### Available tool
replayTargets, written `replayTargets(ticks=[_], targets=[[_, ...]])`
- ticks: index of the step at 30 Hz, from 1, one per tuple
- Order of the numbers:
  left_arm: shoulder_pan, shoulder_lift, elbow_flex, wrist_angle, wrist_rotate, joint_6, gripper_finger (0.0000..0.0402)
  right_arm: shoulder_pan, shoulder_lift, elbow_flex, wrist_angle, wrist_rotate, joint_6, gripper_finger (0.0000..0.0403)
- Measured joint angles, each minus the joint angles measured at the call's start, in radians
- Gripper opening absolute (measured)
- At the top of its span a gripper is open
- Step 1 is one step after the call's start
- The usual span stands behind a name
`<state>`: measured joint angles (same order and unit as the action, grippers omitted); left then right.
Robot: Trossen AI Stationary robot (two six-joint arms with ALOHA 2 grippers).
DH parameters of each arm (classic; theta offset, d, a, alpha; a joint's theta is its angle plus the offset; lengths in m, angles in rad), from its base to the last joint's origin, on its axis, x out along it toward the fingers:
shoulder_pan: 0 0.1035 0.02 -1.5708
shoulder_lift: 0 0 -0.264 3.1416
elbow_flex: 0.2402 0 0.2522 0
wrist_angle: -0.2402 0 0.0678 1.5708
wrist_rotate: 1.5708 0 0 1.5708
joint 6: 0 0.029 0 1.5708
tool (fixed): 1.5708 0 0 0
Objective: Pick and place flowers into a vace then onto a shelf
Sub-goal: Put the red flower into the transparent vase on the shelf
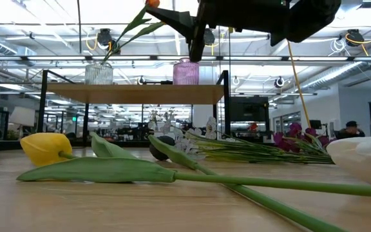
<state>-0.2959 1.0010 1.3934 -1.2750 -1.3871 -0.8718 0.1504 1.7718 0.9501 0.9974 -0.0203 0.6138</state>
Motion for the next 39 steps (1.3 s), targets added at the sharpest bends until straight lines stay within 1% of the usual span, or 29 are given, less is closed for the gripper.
replayTargets(ticks=[3,11,15,19,21,28,34,39], targets=[[0.004,0.001,-0.027,0.057,-0.001,0.007,0.0007,-0.006,0.0,0.0,0.004,0.001,0.001,0.0187],[0.029,0.001,-0.056,0.208,0.001,0.117,0.0007,-0.012,0.0,0.0,0.007,0.0,0.003,0.0187],[0.051,0.01,-0.065,0.316,0.009,0.226,0.0007,-0.012,0.0,0.0,0.008,-0.002,0.003,0.0187],[0.087,0.014,-0.065,0.418,0.055,0.339,0.0007,-0.012,0.0,0.0,0.013,-0.002,0.003,0.0187],[0.107,0.017,-0.065,0.423,0.075,0.359,0.0007,-0.012,0.0,0.0,0.014,-0.005,0.003,0.0187],[0.163,0.043,-0.065,0.435,0.134,0.354,0.0007,-0.012,0.0,0.0,0.015,-0.007,0.004,0.0187],[0.206,0.076,-0.065,0.524,0.17,0.473,0.0007,-0.012,0.0,0.0,0.024,-0.007,0.004,0.0187],[0.256,0.074,-0.065,0.525,0.23,0.47,0.0006,-0.012,0.0,0.0,0.023,-0.009,0.004,0.0187]])
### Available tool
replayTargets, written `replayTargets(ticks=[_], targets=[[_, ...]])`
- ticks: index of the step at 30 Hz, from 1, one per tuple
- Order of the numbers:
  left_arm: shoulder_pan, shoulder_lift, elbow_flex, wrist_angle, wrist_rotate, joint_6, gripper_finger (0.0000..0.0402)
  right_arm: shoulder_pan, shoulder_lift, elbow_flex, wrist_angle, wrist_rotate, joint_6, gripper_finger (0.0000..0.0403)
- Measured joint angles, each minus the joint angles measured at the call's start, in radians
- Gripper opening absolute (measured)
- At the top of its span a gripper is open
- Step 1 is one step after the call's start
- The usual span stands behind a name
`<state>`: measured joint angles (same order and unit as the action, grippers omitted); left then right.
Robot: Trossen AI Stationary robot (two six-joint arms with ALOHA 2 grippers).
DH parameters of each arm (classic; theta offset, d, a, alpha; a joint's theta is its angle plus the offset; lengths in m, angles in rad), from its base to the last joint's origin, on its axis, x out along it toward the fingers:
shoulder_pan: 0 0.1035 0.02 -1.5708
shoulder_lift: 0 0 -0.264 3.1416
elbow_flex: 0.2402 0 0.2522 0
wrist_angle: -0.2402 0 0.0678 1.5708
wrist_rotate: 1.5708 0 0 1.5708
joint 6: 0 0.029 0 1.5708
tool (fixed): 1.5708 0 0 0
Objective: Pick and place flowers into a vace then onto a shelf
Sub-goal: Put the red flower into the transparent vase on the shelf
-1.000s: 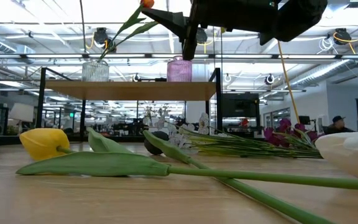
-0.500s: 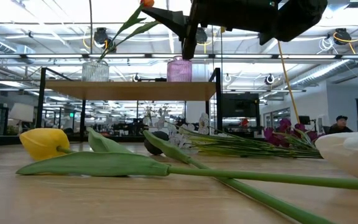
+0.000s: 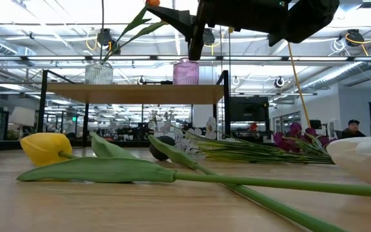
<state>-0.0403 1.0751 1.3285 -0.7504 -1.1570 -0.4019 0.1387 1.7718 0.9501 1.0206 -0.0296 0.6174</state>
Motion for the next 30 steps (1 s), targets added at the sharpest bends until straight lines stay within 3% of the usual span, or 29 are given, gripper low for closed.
replayTargets(ticks=[10,16,20,30], targets=[[0.09,0.013,-0.032,-0.02,0.102,0.0,0.0013,0.0,0.0,0.0,-0.001,-0.001,0.0,0.0187],[0.164,0.013,-0.131,-0.019,0.268,-0.057,0.0019,0.0,0.0,0.0,-0.001,-0.001,0.0,0.0187],[0.192,0.009,-0.17,-0.008,0.323,-0.071,0.0035,0.0,0.0,0.0,-0.001,-0.001,0.0,0.0187],[0.197,0.006,-0.171,-0.001,0.311,-0.018,0.0099,0.0,0.0,0.0,-0.001,-0.002,0.0,0.0187]])
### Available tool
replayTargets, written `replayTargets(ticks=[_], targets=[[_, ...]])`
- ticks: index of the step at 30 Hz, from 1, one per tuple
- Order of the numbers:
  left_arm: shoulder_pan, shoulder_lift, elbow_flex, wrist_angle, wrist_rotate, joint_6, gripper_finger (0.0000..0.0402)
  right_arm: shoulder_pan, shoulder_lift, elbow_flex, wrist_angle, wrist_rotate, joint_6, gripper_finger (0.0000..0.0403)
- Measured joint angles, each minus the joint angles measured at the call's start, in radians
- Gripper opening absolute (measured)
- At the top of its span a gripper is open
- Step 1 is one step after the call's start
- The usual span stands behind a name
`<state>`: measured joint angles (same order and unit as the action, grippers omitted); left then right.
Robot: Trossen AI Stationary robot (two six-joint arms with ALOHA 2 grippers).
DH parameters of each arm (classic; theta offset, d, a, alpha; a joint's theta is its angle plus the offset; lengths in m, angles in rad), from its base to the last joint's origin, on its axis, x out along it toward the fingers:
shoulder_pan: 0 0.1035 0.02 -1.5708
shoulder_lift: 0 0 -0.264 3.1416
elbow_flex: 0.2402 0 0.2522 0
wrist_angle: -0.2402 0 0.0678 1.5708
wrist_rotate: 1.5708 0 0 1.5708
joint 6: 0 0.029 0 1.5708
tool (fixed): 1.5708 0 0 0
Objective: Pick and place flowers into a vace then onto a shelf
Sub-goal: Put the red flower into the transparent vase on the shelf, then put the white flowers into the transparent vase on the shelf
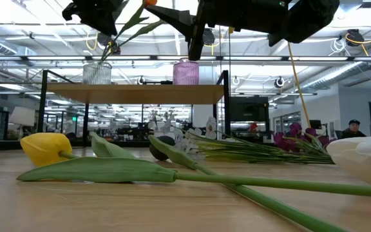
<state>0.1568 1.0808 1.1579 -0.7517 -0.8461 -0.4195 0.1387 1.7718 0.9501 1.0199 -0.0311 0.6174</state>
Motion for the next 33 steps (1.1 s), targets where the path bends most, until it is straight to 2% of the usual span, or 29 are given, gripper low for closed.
replayTargets(ticks=[8,12,16,19,23,25,28,30,33], targets=[[-0.01,0.0,0.105,0.0,0.016,0.073,0.0137,0.0,0.0,0.0,0.0,0.0,0.0,0.0187],[-0.037,-0.004,0.206,-0.003,0.073,0.076,0.0144,0.0,-0.013,0.0,-0.014,-0.008,0.004,0.0187],[-0.078,-0.004,0.324,-0.008,0.155,0.078,0.0145,-0.001,-0.073,0.0,-0.03,-0.102,-0.023,0.0187],[-0.112,-0.005,0.401,-0.006,0.222,0.083,0.0145,0.002,-0.155,0.0,-0.11,-0.144,-0.065,0.0187],[-0.164,-0.005,0.475,-0.004,0.37,0.057,0.0145,0.022,-0.291,0.015,-0.383,-0.155,-0.087,0.0187],[-0.193,-0.005,0.498,0.0,0.467,0.031,0.0145,0.035,-0.349,0.047,-0.617,-0.151,-0.103,0.0187],[-0.241,-0.005,0.514,0.002,0.587,-0.027,0.0145,0.06,-0.406,0.111,-1.014,-0.081,-0.113,0.0187],[-0.278,-0.003,0.512,-0.002,0.638,-0.067,0.0145,0.074,-0.418,0.137,-1.214,-0.033,-0.085,0.0187],[-0.336,0.008,0.494,-0.015,0.669,-0.125,0.0145,0.096,-0.412,0.138,-1.404,0.012,0.024,0.0187]])
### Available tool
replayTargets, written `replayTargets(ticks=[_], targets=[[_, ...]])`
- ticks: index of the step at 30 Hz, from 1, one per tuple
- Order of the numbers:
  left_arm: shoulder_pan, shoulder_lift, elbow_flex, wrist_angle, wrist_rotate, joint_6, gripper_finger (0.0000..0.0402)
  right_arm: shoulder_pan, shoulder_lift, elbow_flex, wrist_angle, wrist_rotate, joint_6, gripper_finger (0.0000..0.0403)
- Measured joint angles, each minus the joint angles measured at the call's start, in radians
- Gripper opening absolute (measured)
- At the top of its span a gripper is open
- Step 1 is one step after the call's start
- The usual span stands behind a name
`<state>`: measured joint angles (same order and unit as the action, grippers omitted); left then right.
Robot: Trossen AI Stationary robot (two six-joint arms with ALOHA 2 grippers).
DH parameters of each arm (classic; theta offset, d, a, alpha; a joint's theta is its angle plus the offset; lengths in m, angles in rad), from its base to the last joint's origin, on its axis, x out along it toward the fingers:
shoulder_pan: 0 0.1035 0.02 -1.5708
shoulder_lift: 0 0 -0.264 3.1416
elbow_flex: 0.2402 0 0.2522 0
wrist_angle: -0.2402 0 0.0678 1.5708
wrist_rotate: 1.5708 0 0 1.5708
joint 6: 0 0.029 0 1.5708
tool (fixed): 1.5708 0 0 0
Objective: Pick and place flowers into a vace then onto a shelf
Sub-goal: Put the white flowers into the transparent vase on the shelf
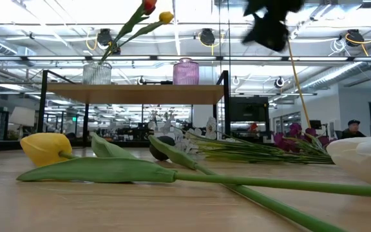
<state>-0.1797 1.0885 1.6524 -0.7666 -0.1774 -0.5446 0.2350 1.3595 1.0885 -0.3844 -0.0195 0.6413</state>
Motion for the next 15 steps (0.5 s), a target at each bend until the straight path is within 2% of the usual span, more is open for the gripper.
replayTargets(ticks=[3,5,11,15], targets=[[-0.054,0.018,-0.026,-0.001,-0.005,-0.081,0.0145,0.024,0.031,0.0,-0.122,0.022,0.107,0.0187],[-0.084,0.029,-0.045,-0.002,-0.012,-0.115,0.0145,0.037,0.07,0.0,-0.143,0.021,0.14,0.0187],[-0.138,0.076,-0.063,-0.005,-0.053,-0.133,0.0145,0.066,0.234,0.0,-0.16,0.099,0.133,0.0187],[-0.165,0.099,-0.063,-0.008,-0.099,-0.188,0.0145,0.059,0.328,0.0,-0.183,0.111,0.135,0.0187]])
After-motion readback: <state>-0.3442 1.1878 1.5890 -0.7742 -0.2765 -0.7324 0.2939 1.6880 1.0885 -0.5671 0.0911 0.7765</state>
